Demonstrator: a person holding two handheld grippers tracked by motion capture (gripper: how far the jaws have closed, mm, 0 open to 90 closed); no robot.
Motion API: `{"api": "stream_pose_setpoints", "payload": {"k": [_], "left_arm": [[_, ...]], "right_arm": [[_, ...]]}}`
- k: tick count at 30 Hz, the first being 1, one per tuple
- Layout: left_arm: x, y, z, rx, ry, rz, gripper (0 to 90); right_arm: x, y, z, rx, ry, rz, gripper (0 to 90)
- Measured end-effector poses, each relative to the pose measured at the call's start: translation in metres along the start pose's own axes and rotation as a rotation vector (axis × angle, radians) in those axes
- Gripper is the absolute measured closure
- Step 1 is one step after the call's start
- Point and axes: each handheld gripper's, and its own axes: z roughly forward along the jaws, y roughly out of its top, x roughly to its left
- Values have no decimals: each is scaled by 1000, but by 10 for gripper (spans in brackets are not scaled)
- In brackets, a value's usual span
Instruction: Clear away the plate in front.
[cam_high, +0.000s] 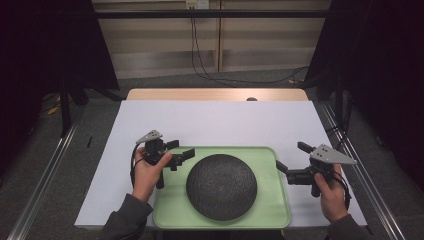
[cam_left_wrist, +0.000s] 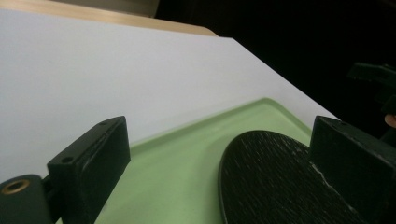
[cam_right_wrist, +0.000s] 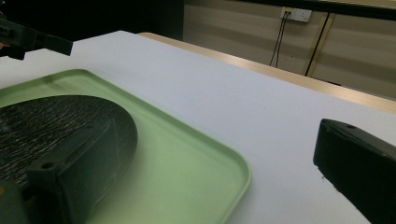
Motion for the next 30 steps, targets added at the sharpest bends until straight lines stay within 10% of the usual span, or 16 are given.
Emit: {"api": "stream_pose_setpoints", "payload": {"k": [22, 30], "left_arm": [[21, 7, -53, -63, 85, 196, 45], [24, 7, -62, -69, 104, 192, 46]], "right_arm": [[-1, -1, 2, 7, 1, -2, 0], [-1, -1, 2, 10, -5, 1, 0]]}}
